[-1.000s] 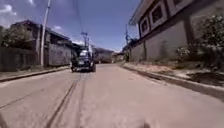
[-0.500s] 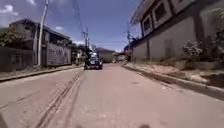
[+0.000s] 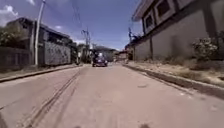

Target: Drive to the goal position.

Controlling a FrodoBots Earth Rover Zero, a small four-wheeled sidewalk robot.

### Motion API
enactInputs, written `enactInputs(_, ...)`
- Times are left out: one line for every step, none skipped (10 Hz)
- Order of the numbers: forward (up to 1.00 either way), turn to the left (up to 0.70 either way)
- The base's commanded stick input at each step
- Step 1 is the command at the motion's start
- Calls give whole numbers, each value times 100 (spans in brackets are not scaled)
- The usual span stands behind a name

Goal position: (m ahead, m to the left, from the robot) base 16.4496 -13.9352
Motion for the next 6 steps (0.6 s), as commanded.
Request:
enactInputs(100,0)
enactInputs(100,0)
enactInputs(100,0)
enactInputs(100,0)
enactInputs(100,0)
enactInputs(100,0)
